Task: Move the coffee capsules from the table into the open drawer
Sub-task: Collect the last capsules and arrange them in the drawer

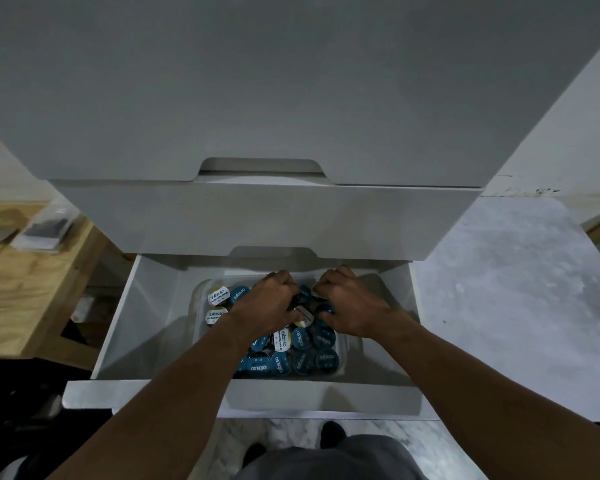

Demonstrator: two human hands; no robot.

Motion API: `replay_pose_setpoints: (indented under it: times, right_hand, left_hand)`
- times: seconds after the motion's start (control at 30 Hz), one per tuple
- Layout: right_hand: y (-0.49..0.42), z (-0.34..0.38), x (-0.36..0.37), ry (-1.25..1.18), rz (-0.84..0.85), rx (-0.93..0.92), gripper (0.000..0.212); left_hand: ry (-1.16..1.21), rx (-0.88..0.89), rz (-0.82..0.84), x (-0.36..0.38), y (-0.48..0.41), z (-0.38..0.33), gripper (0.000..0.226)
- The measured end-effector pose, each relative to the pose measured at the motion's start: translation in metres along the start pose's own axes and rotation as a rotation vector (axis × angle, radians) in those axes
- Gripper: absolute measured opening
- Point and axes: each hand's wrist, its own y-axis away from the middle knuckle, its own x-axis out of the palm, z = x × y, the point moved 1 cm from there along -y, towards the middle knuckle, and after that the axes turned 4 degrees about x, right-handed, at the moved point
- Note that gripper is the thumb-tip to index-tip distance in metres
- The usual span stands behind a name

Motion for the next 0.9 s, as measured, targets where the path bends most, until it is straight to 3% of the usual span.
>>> replay_pose_setpoints:
  times: [0.43,0.73,0.9]
  right_hand:
    - [0.003,0.000,-0.002,-0.022,0.020,0.035,0.040]
    - [0.012,0.008,-0.014,-0.140,-0.054,0.143,0.046]
    - [0.028,0.028,-0.021,-0.165,-0.076,0.234,0.042]
  left_hand:
    - [-0.012,-0.046,-0.009,-0.009,0.006,-0.011,0.045]
    - [-0.019,-0.240,-0.179,-0.029,0.036,-0.020,0.044]
    - [-0.043,-0.235,-0.207,-0.041,0.066,-0.017,0.042]
